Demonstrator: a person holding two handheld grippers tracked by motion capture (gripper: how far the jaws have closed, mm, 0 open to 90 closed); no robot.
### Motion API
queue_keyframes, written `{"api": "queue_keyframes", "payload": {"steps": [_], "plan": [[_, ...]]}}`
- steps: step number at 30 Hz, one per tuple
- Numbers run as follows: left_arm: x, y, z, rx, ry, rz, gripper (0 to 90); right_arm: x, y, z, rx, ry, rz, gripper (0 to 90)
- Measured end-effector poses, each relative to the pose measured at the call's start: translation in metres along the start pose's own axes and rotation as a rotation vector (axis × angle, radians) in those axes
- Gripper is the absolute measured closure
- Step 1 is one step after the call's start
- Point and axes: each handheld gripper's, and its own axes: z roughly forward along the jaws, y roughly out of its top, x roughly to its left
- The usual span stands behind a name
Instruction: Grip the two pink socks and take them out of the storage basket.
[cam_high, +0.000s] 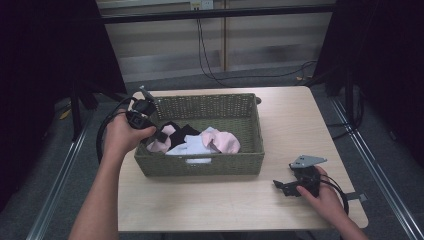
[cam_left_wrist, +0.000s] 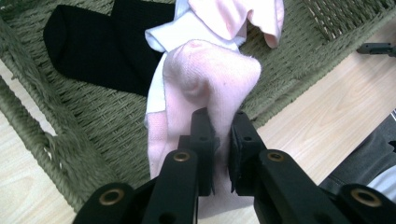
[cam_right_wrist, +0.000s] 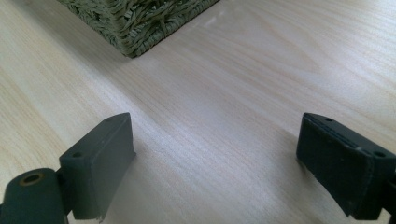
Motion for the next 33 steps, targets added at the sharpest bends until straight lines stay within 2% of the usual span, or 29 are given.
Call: {"api": "queue_keyframes", "payload": {"steps": [8,14,18,33], "plan": [[0.002,-0.010,-0.005,0.001,-0.002,0.001,82.0,0.000,0.000,0.000,0.000,0.000,0.002,10.7],[0.002,-0.021,-0.008,-0.016,-0.021,0.017,81.8,0.000,0.000,0.000,0.004,0.000,0.007,10.7],[0.005,-0.028,-0.009,-0.020,-0.029,0.012,81.8,0.000,0.000,0.000,0.005,0.000,0.006,10.7],[0.004,-0.045,-0.009,-0.022,-0.028,0.032,81.5,0.000,0.000,0.000,0.001,-0.001,0.002,10.7]]}}
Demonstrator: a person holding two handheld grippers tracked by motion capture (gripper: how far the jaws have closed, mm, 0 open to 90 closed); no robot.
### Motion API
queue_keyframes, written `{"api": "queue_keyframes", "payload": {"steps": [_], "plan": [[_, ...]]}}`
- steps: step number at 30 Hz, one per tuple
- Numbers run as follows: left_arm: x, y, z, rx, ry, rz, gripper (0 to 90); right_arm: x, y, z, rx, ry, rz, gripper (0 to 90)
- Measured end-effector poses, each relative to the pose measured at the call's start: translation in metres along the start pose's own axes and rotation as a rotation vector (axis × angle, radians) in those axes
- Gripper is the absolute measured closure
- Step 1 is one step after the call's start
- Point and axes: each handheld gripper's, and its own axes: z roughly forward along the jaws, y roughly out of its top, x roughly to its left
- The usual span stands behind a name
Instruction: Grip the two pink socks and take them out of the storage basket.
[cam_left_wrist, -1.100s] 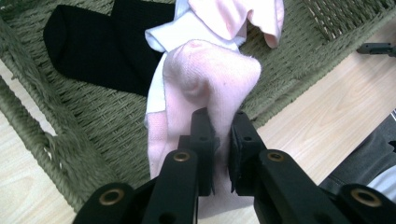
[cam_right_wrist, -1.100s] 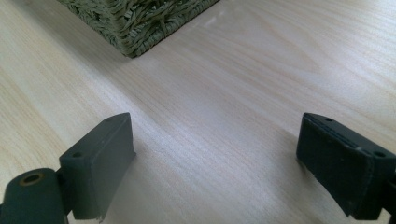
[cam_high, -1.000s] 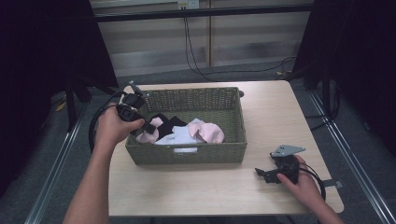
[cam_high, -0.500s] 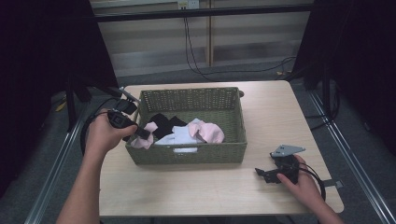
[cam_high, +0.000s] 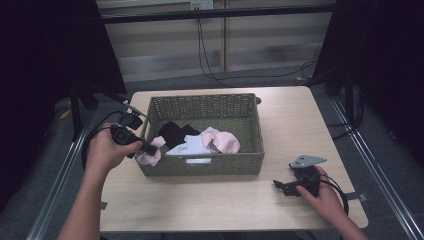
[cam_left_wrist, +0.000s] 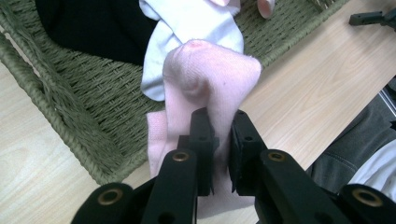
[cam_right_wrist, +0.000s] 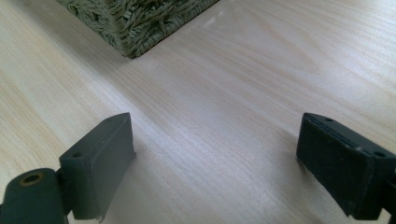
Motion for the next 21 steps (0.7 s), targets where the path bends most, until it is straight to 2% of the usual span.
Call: {"api": "queue_keyframes", "payload": {"steps": [6,7,9,21], "plan": [[0.001,-0.008,0.001,-0.015,-0.004,-0.011,81.4,0.000,0.000,0.000,0.000,0.000,-0.002,10.7],[0.001,-0.009,0.000,-0.008,-0.004,0.003,81.4,0.000,0.000,0.000,0.000,0.000,-0.001,10.7],[0.000,-0.012,0.001,-0.019,-0.006,-0.007,81.2,0.000,0.000,0.000,0.000,0.000,0.001,10.7],[-0.006,-0.021,0.001,-0.034,-0.007,0.022,81.0,0.000,0.000,0.000,0.000,0.000,0.000,10.7]]}}
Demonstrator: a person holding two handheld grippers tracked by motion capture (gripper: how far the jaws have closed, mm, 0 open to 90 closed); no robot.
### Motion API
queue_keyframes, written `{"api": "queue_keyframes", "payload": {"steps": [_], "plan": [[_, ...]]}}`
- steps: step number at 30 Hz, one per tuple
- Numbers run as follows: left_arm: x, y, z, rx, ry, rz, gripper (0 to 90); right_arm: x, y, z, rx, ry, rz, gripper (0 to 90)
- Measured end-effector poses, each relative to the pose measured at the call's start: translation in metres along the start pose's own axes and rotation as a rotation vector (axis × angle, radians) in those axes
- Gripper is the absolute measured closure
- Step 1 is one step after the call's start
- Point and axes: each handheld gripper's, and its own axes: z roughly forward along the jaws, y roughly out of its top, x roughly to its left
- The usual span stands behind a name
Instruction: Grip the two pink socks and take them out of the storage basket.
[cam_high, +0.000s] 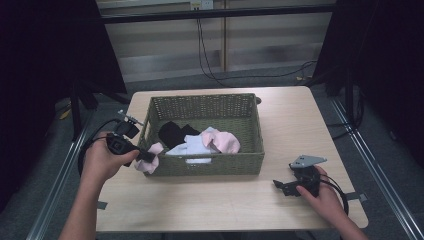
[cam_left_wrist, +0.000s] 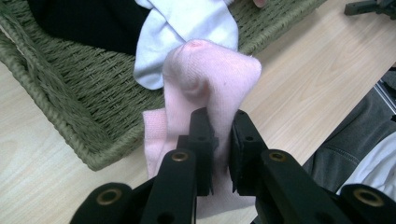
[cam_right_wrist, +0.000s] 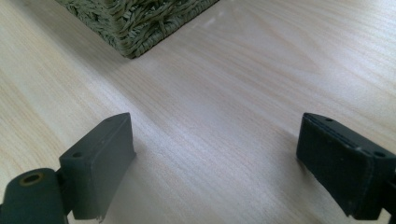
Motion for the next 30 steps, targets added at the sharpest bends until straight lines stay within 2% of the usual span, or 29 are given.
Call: {"api": "queue_keyframes", "payload": {"steps": [7,13,21,26,28,30], "plan": [[-0.003,-0.006,-0.009,-0.011,0.015,0.012,81.0,0.000,0.000,0.000,0.000,0.000,-0.003,10.7],[-0.005,-0.012,-0.017,-0.024,0.003,0.008,81.0,0.000,0.000,0.000,0.000,-0.001,-0.001,10.7],[-0.008,-0.020,-0.007,-0.022,-0.025,0.029,80.2,0.000,0.000,0.000,0.001,-0.001,-0.001,10.7],[-0.018,-0.020,0.004,-0.013,-0.050,0.057,79.2,0.000,0.000,0.000,0.001,-0.001,-0.002,10.7],[-0.018,-0.020,0.006,-0.013,-0.056,0.064,77.3,0.000,0.000,0.000,0.001,-0.001,-0.001,10.7],[-0.020,-0.019,0.010,-0.018,-0.070,0.057,70.8,0.000,0.000,0.000,0.001,-0.001,-0.001,10.7]]}}
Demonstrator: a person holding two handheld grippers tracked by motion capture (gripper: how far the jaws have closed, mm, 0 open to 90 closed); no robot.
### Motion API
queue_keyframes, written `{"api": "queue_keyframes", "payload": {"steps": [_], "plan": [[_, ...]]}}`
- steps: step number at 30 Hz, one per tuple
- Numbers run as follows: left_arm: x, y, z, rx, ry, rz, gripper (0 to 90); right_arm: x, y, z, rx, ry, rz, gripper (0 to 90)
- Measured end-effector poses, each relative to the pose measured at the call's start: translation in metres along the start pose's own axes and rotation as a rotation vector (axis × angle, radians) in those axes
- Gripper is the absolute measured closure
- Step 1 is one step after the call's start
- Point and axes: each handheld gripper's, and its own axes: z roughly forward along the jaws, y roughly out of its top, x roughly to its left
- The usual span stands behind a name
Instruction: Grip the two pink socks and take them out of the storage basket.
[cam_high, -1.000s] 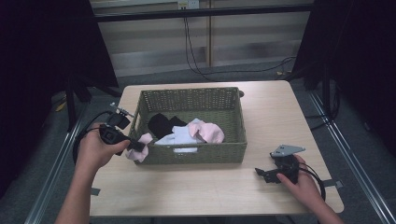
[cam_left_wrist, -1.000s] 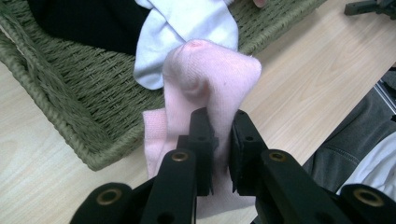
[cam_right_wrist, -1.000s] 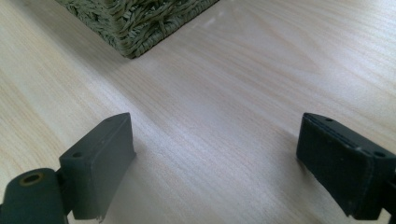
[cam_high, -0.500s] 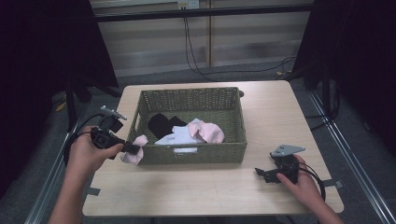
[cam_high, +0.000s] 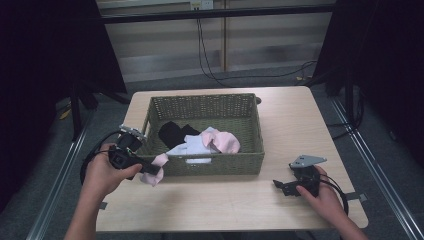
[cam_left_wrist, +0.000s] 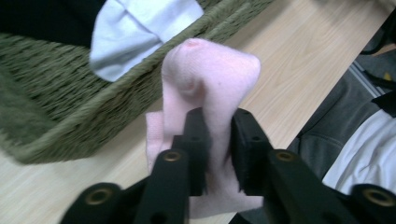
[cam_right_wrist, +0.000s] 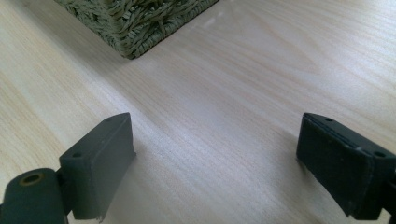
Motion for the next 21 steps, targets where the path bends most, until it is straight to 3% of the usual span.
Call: {"api": "queue_keyframes", "payload": {"steps": [1,2,6,14,19,21], "plan": [[0.000,0.001,0.002,-0.001,-0.004,0.006,70.8,0.000,0.000,0.000,0.000,0.000,0.000,10.7],[-0.001,0.003,0.005,-0.004,0.001,0.020,61.5,0.000,0.000,0.000,0.000,0.000,0.000,10.7],[-0.004,0.008,0.006,-0.007,-0.006,0.033,51.4,0.000,0.000,0.000,0.000,0.000,0.000,10.7],[-0.006,0.023,0.008,-0.005,0.010,0.068,45.2,0.000,0.000,0.000,0.000,0.000,0.000,10.7],[-0.006,0.047,0.014,-0.065,0.048,0.067,43.6,0.000,0.000,0.000,0.000,0.000,0.000,10.7],[-0.006,0.056,0.019,-0.063,0.053,0.074,43.2,0.000,0.000,0.000,0.000,0.000,0.001,10.7]]}}
